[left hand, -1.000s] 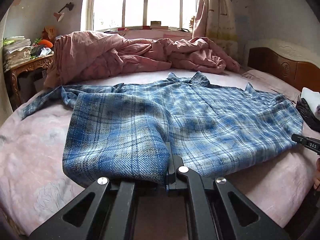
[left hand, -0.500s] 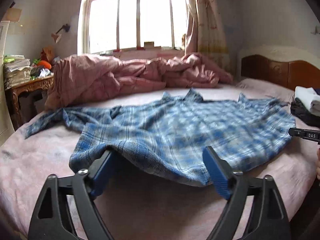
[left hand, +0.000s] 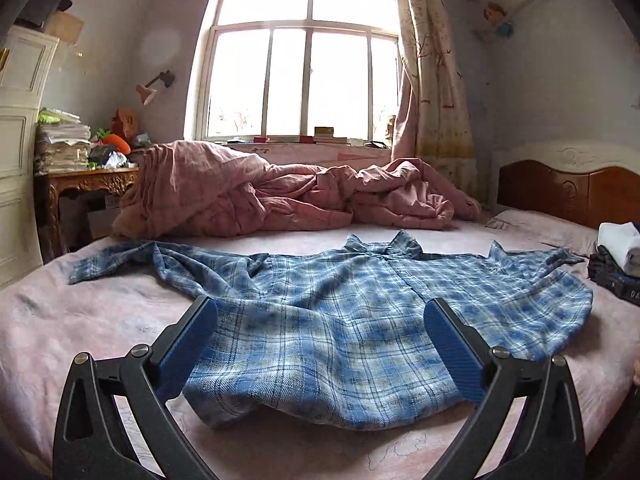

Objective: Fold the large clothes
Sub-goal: 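Release the hem and raise both tools away from the shirt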

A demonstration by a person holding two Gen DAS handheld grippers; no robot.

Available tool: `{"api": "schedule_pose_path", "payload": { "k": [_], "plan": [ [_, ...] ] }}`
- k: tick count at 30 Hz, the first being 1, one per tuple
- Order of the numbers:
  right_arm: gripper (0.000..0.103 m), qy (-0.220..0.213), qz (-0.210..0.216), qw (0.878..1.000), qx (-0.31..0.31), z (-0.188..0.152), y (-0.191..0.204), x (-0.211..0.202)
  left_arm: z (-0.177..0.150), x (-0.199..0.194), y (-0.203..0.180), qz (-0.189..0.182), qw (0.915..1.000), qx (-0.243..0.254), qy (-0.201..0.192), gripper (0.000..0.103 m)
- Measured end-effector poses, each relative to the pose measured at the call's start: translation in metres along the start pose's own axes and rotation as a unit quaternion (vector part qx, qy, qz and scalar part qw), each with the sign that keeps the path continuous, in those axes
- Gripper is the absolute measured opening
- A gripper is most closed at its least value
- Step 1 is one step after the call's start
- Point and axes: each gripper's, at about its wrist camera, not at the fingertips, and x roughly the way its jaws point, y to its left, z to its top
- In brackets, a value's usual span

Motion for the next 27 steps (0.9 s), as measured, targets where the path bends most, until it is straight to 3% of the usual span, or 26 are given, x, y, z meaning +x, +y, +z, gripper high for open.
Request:
{"api": "schedule_pose_path", "payload": {
  "k": [13, 18, 21, 25, 27],
  "plan": [
    [0.062, 0.021, 0.003, 1.0, 0.003, -0.005, -0.002, 0.008, -0.005, 0.004, -0.01, 0.009, 0.9997, 0.023, 0.007, 0.102],
    [0.062, 0.02, 0.003, 1.0, 0.003, -0.003, -0.001, 0.009, 0.017, 0.001, -0.02, -0.001, 0.9996, 0.017, 0.024, 0.102],
    [0.062, 0.024, 0.004, 1.0, 0.003, 0.002, 0.0, 0.012, 0.039, -0.007, -0.028, -0.02, 0.9995, 0.022, -0.006, 0.102],
    [0.062, 0.023, 0.007, 1.0, 0.006, 0.019, 0.001, 0.015, 0.068, -0.006, -0.045, 0.002, 0.9963, 0.063, -0.058, 0.102],
    [0.062, 0.02, 0.016, 1.0, 0.017, 0.029, -0.002, 0.014, 0.079, -0.001, -0.049, -0.011, 0.9952, 0.069, -0.068, 0.102]
  ]
}}
